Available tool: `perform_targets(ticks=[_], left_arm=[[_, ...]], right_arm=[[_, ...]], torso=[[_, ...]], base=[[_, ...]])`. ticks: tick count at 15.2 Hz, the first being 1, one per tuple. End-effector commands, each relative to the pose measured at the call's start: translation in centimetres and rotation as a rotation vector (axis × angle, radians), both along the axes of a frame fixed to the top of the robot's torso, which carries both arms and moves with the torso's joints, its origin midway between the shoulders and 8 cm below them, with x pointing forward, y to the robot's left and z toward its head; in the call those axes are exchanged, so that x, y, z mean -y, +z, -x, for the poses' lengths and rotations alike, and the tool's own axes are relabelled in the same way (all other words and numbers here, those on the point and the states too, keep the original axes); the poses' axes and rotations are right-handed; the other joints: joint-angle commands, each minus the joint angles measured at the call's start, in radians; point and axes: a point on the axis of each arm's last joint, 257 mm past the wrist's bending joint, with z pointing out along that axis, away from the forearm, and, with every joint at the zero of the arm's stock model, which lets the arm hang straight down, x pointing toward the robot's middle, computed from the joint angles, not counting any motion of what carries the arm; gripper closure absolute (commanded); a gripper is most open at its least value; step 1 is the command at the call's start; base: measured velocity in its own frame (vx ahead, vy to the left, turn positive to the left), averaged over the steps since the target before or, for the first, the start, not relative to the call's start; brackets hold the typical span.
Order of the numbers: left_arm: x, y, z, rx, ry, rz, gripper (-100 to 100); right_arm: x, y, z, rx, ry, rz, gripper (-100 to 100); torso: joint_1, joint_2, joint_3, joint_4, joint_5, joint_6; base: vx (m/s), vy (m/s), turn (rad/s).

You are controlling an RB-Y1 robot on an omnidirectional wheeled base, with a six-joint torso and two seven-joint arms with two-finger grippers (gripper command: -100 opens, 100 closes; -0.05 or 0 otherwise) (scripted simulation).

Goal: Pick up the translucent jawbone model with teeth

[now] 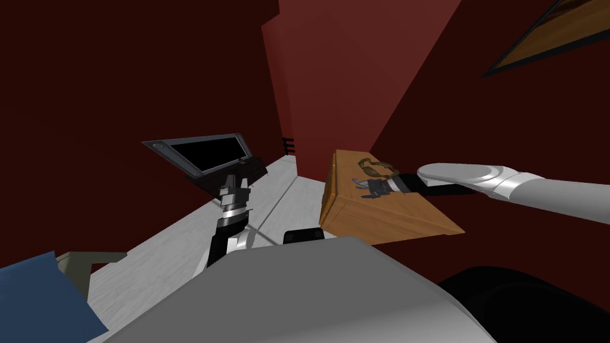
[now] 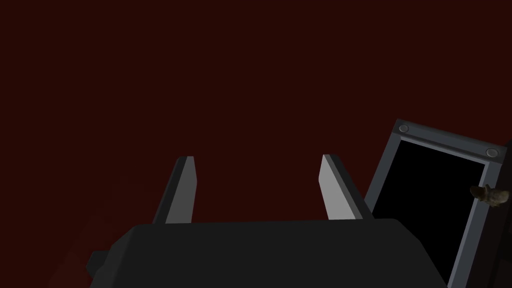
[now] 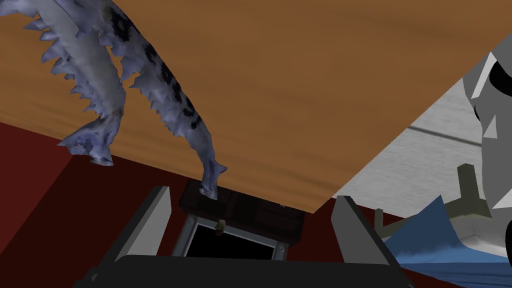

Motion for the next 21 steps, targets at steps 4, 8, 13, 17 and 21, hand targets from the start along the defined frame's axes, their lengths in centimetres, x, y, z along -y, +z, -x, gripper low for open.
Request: perform_targets(ticks=[4, 8, 13, 17, 21], left_arm=[[0.0, 0.0, 0.0, 0.0, 0.0, 0.0, 0], [0.0, 0.0, 0.0, 0.0, 0.0, 0.0, 0], [0.0, 0.0, 0.0, 0.0, 0.0, 0.0, 0], [0.0, 0.0, 0.0, 0.0, 0.0, 0.0, 0], [0.0, 0.0, 0.0, 0.0, 0.0, 0.0, 0]], right_arm=[[1.8, 0.1, -0.3, -0.051, 0.045, 0.114, -100], [3.6, 0.0, -0.4, -0.099, 0.08, 0.215, -100], [5.6, 0.1, -0.6, -0.16, 0.122, 0.332, -100], [6.9, 0.1, -0.6, -0.199, 0.147, 0.401, -100], [8.1, -0.2, 0.2, -0.203, 0.137, 0.394, -100]], torso=[[0.0, 0.0, 0.0, 0.0, 0.0, 0.0], [0.0, 0.0, 0.0, 0.0, 0.0, 0.0], [-0.001, 0.0, 0.0, 0.0, 0.0, 0.0], [-0.001, 0.001, 0.0, 0.0, 0.0, 0.0], [0.0, 0.001, 0.001, 0.0, -0.001, 0.0]], base=[[0.011, 0.012, 0.023], [0.011, 0.011, 0.029], [0.007, 0.005, 0.023], [0.006, 0.004, 0.018], [0.011, 0.02, 0.037]])
